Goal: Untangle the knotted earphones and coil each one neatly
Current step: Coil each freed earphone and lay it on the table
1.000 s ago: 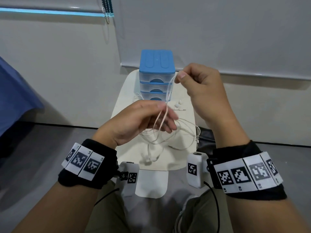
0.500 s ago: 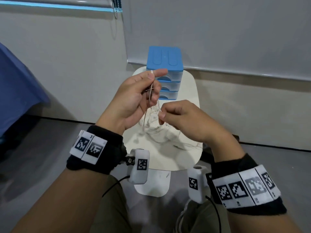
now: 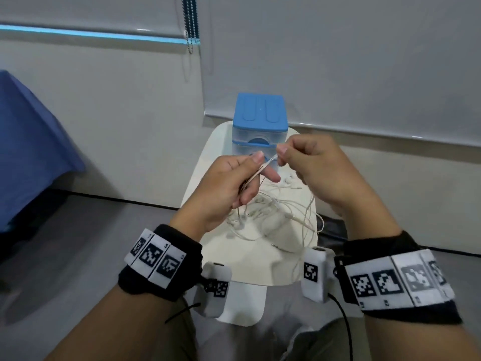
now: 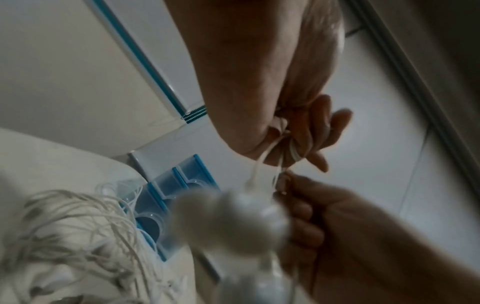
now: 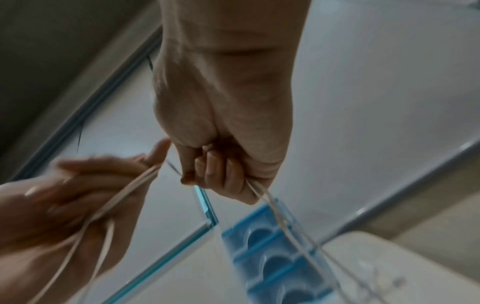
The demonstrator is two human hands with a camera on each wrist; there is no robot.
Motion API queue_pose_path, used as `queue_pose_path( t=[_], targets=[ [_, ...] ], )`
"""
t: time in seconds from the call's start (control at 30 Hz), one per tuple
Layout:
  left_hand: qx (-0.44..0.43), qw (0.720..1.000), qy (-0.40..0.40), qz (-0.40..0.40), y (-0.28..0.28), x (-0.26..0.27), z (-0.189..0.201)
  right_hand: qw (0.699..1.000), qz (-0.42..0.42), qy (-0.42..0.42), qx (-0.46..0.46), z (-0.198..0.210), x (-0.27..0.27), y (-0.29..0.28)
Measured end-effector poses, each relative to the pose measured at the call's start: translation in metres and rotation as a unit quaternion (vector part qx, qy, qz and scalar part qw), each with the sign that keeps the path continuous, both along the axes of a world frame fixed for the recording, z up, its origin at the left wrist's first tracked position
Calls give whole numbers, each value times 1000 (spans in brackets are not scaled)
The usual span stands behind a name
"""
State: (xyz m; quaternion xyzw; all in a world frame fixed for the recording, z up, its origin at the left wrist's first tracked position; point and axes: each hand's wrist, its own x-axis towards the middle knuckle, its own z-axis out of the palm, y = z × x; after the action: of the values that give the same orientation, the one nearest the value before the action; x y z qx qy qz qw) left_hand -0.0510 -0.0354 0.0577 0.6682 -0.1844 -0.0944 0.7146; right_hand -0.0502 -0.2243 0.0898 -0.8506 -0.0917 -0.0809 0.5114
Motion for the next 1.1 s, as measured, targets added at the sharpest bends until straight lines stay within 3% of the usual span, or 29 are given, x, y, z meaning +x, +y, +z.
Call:
queue_pose_path(
  t=[0.13,0.23,0.3,0.37,0.47,0.57,0.63,0.73,0.87,0.97,1.1],
  targets=[
    [-108,993,26,-34,1,3,9,996,39,44,61,-31,2,18],
    [-143,988,38,46,0,12,13,990,115,72,-39,-41,-3,31],
    [-110,989,25,92,1,18,11,969,201,96,-110,-30,-9,34],
    [-33,993,-5,112,5,21,8,954,257,96,-119,-7,-15,33],
    [38,994,-48,85,8,15,6,978,206,29,-14,25,-14,25],
    [-13,999,-30,39,10,8,7,996,80,-35,6,32,1,7],
    [-56,998,-15,1,11,4,10,999,35,-32,-11,24,5,1],
    [-112,993,-12,-21,7,-1,22,998,56,27,-33,7,-2,10],
    [-150,985,10,80,-2,4,29,975,143,88,-143,-6,-17,22],
    [-74,991,-21,112,-2,7,24,963,194,64,-176,14,-26,25],
    [59,990,-106,70,4,2,24,981,143,-10,-129,50,-26,12]
  ],
)
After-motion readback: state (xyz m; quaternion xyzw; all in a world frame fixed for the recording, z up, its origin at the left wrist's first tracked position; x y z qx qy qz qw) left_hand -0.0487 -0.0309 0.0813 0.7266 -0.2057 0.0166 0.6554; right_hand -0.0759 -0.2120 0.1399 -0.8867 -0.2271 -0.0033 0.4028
